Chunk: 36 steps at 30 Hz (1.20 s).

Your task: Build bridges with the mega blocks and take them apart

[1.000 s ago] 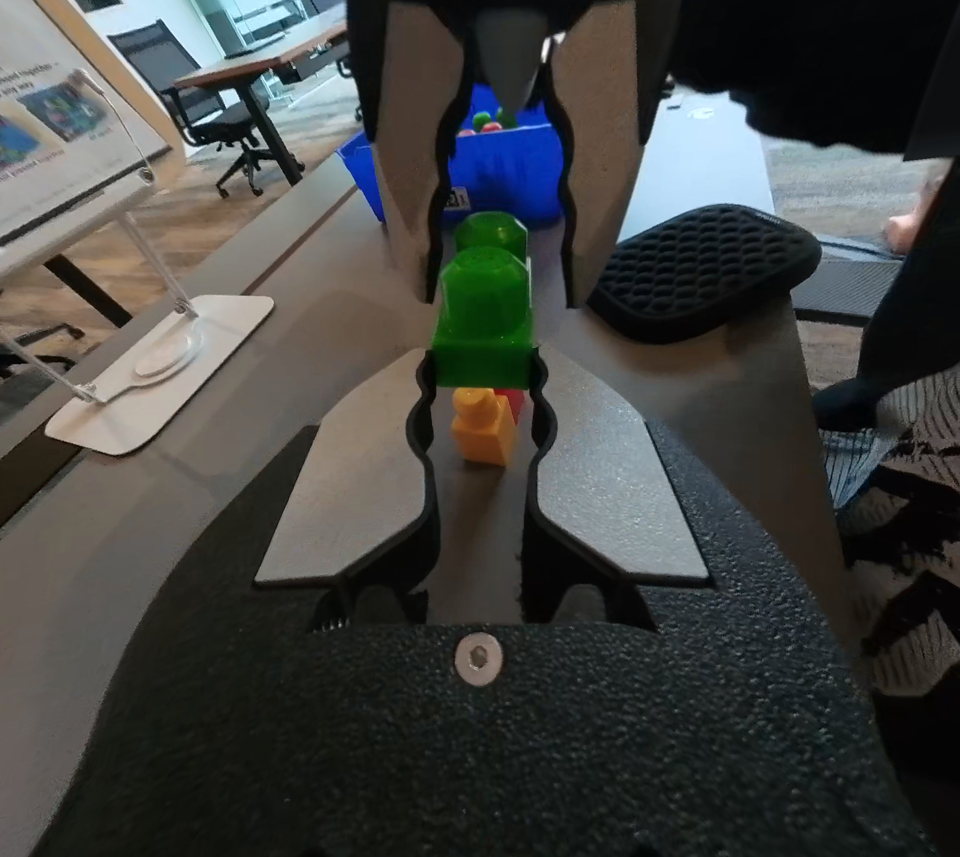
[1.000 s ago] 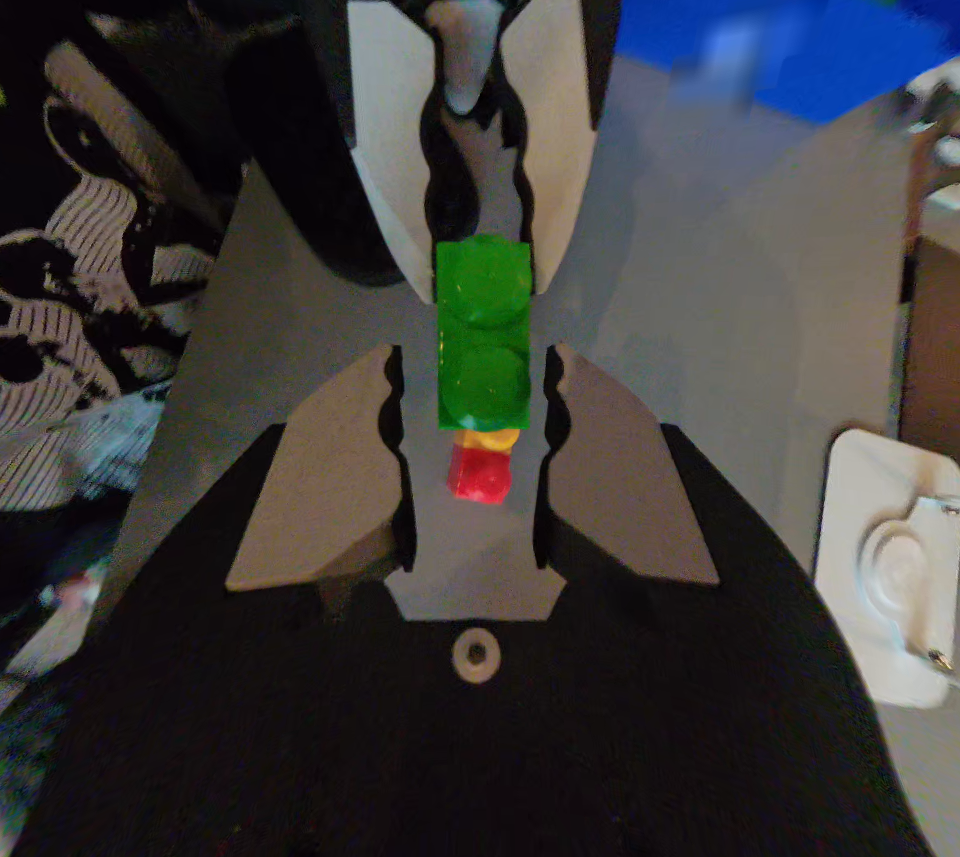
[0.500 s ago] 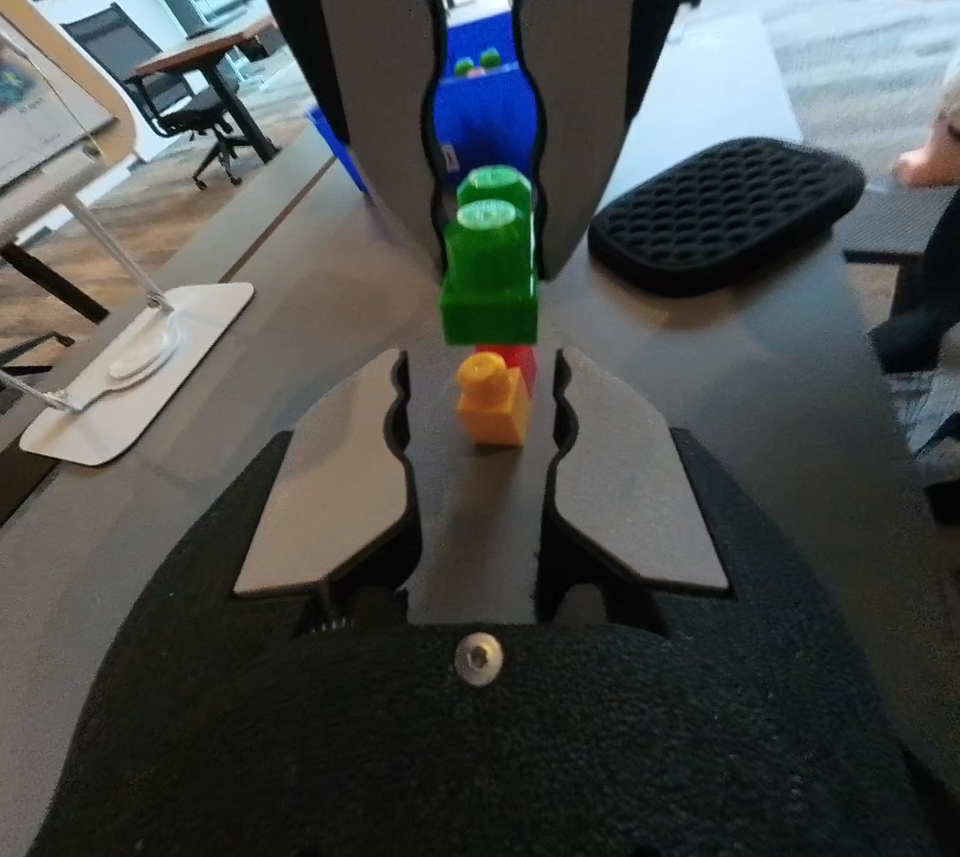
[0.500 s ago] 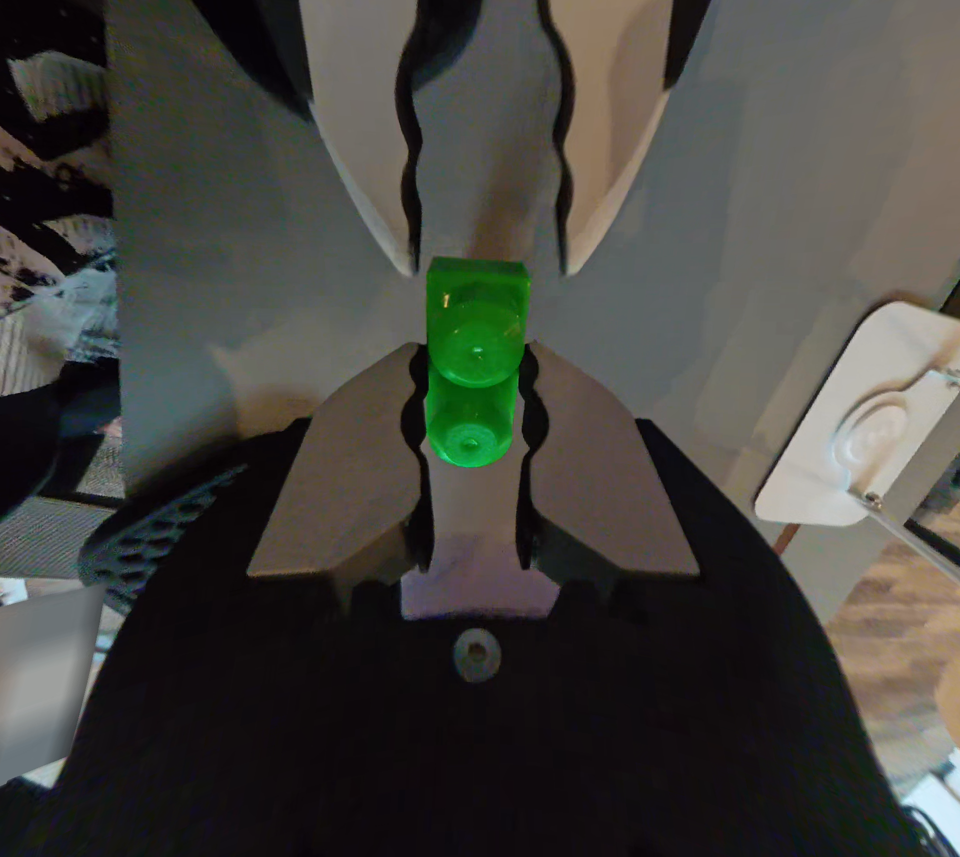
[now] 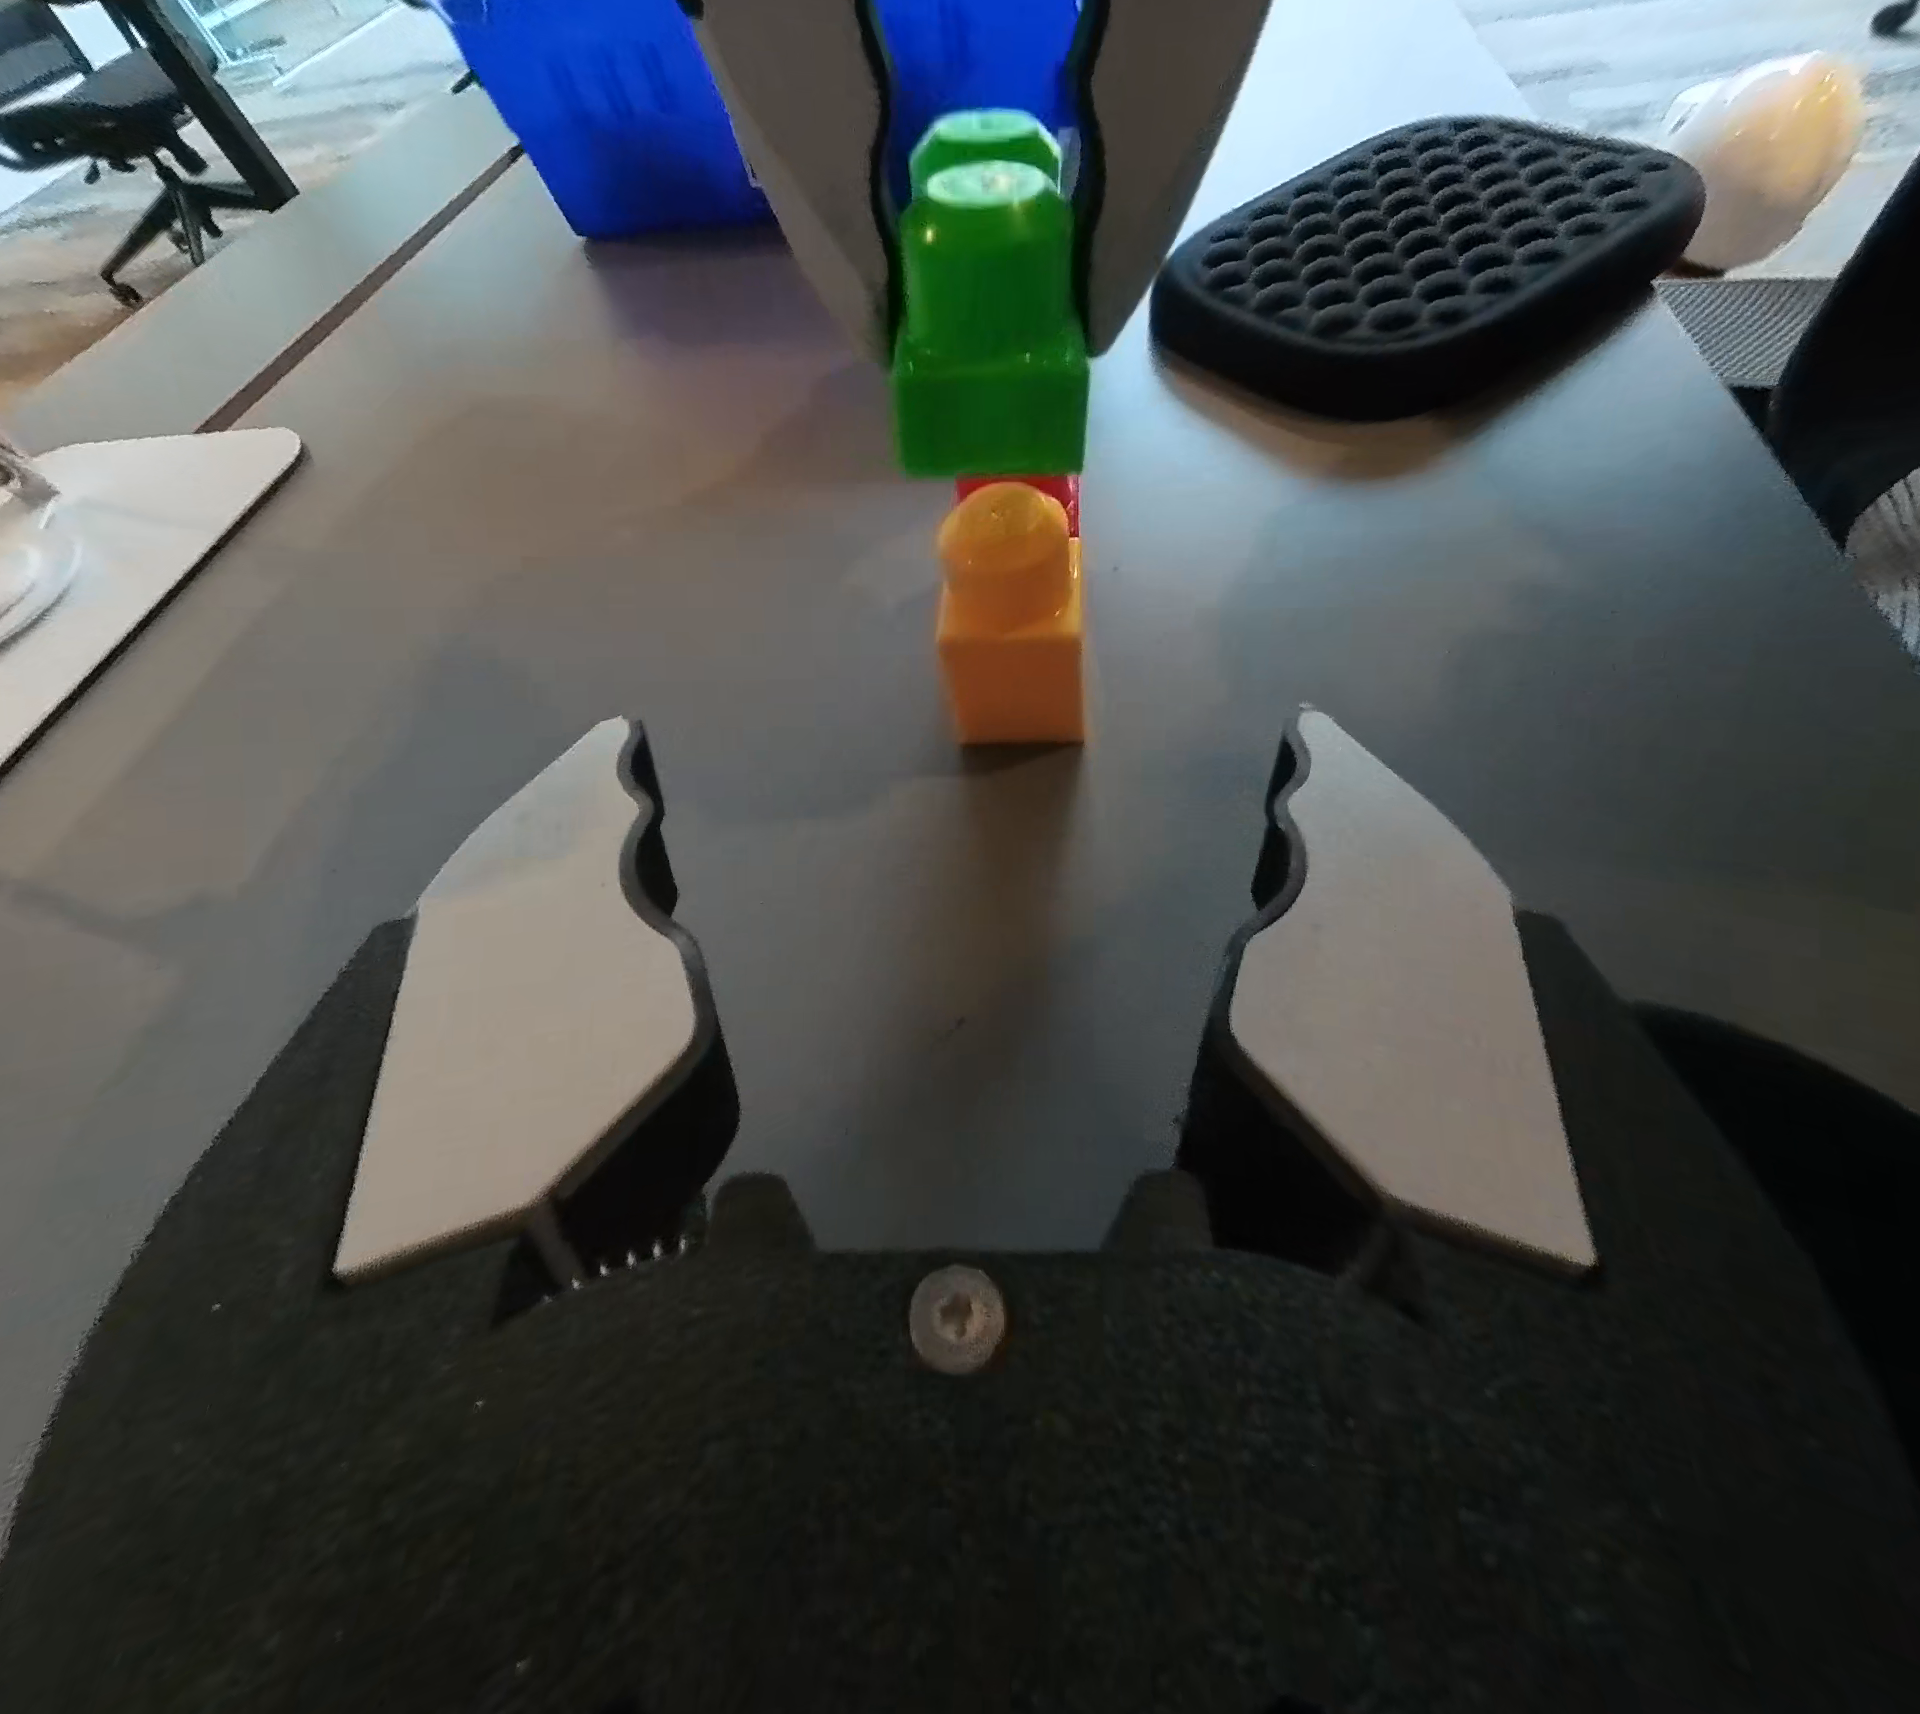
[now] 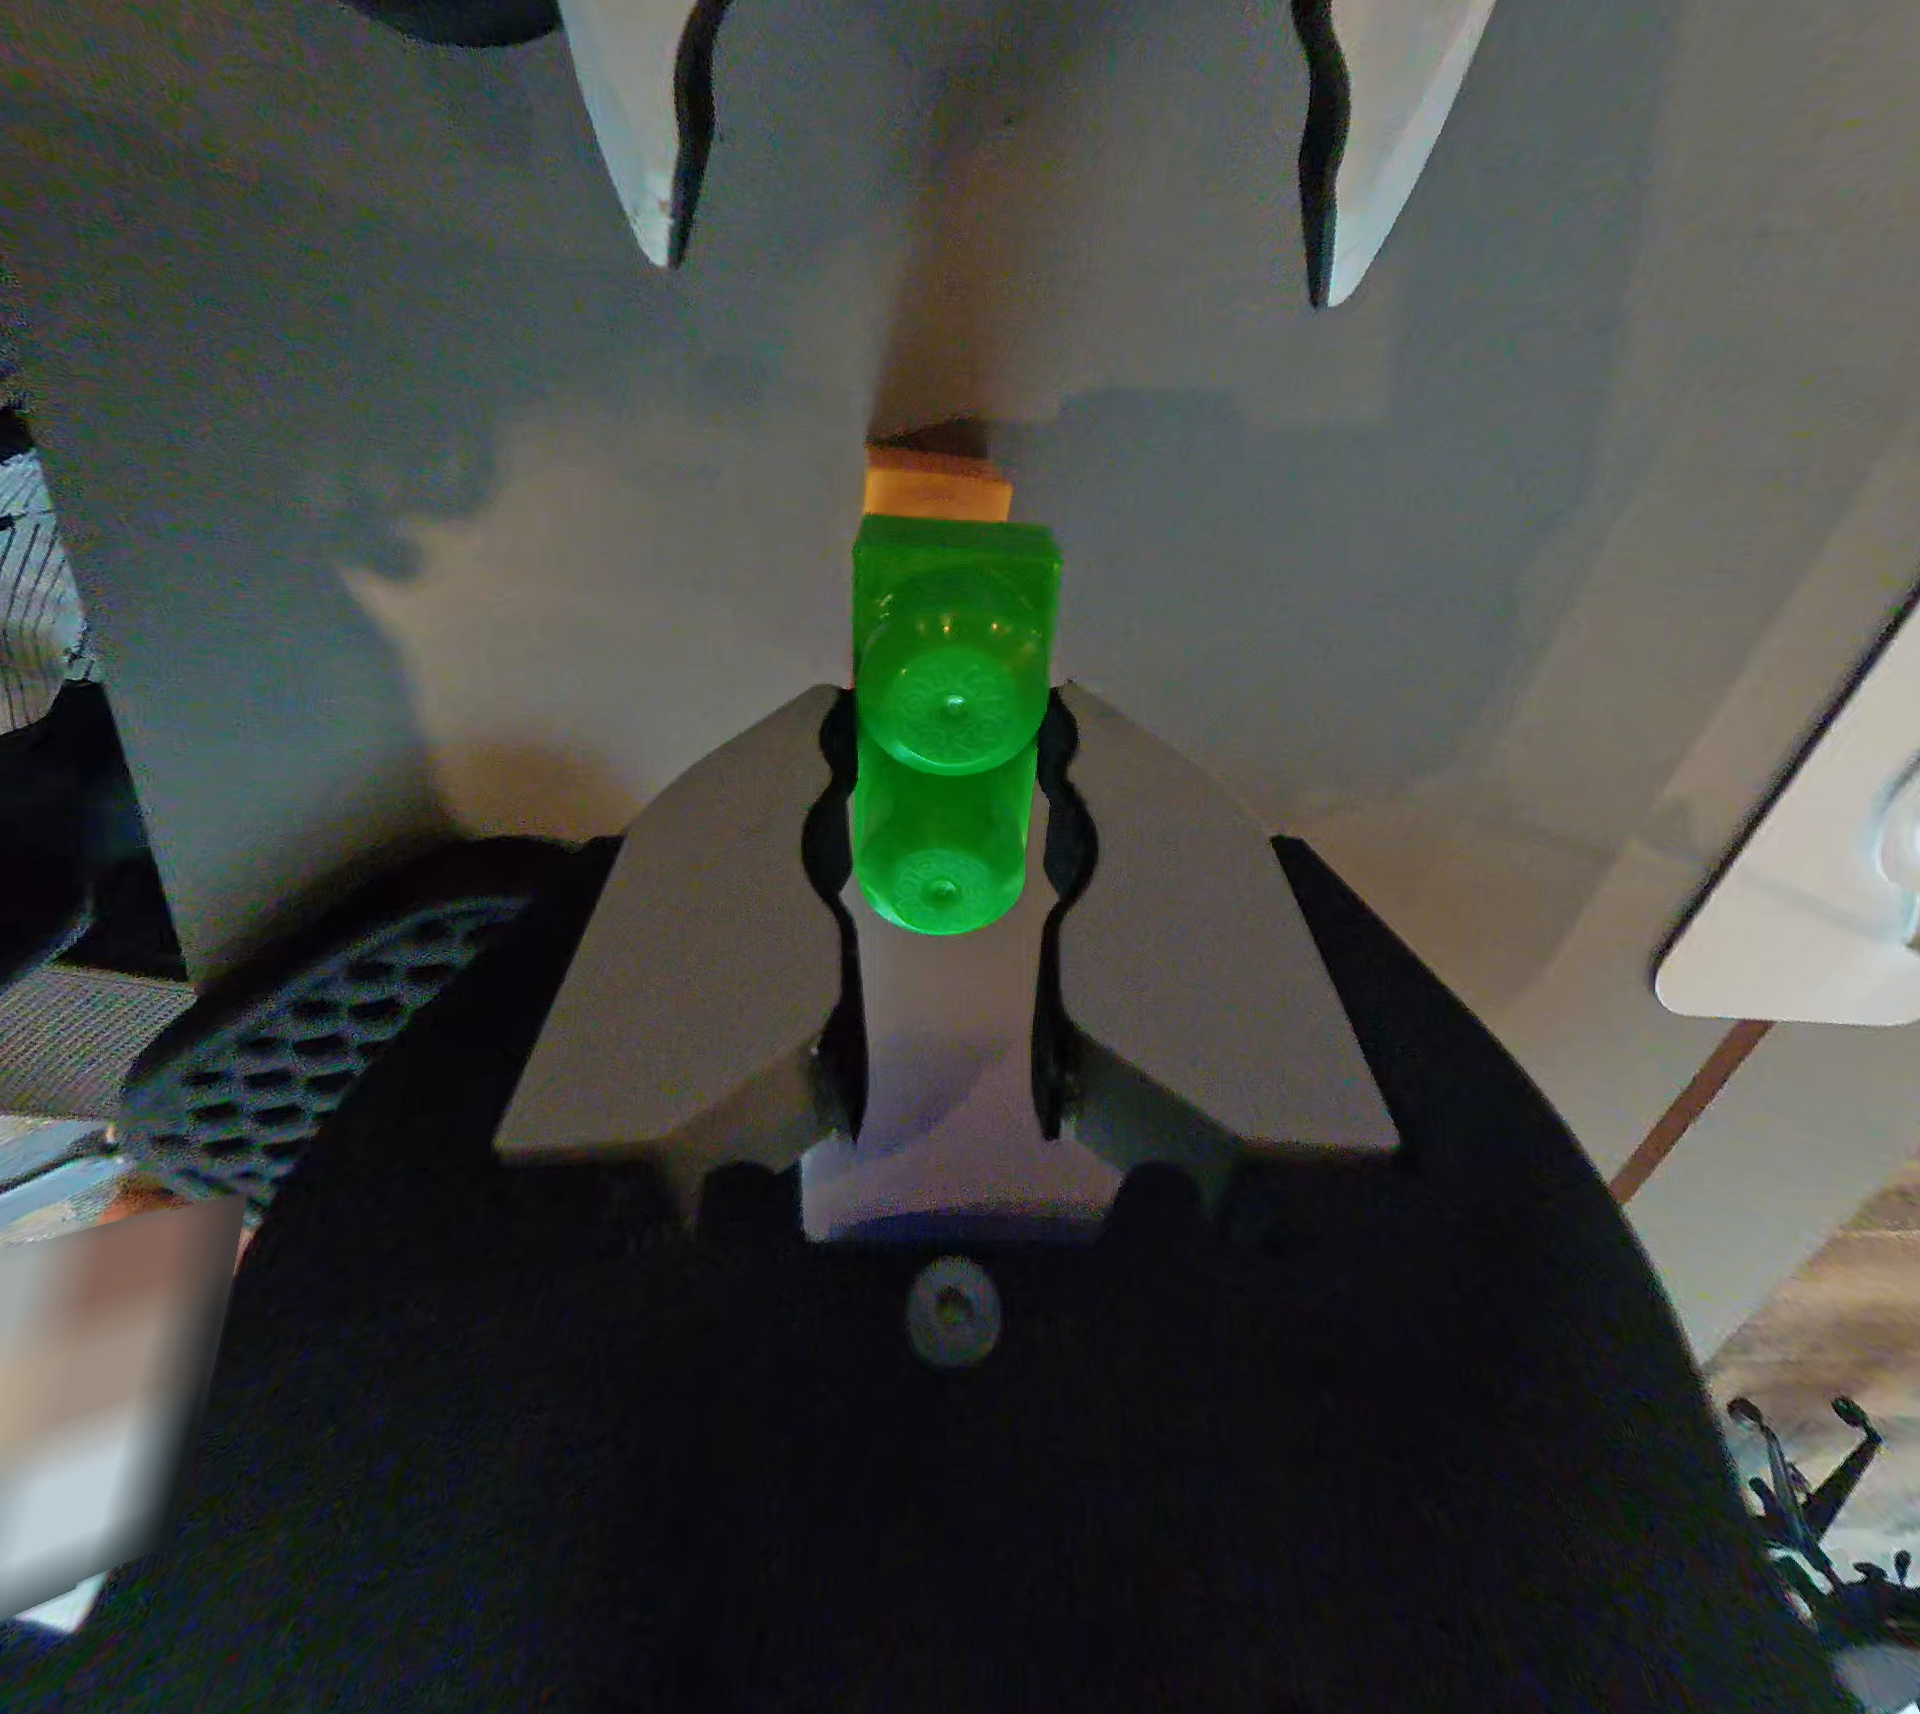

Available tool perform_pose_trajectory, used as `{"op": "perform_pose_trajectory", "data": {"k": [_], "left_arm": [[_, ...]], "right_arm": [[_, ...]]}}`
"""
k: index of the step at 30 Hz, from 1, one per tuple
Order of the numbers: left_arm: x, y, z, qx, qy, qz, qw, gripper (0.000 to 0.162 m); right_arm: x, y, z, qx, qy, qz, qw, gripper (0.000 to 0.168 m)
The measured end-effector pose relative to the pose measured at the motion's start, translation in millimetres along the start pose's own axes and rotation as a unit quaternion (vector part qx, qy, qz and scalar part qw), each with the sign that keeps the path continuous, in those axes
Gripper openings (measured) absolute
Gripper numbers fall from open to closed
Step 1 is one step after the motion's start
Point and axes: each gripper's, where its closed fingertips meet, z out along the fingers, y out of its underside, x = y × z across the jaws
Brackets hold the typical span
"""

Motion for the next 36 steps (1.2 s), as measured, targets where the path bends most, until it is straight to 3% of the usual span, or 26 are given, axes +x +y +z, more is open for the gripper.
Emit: {"op": "perform_pose_trajectory", "data": {"k": [14, 36], "left_arm": [[0.7, -6.2, -3.0, 0.027, -0.003, 0.008, 1.000, 0.099], [1.1, -5.7, -2.7, 0.026, -0.003, 0.012, 1.000, 0.097]], "right_arm": [[-2.5, 1.1, 22.0, -0.018, -0.033, 0.003, 0.999, 0.034], [-3.5, 1.9, 34.7, -0.053, -0.032, 0.024, 0.998, 0.034]]}}
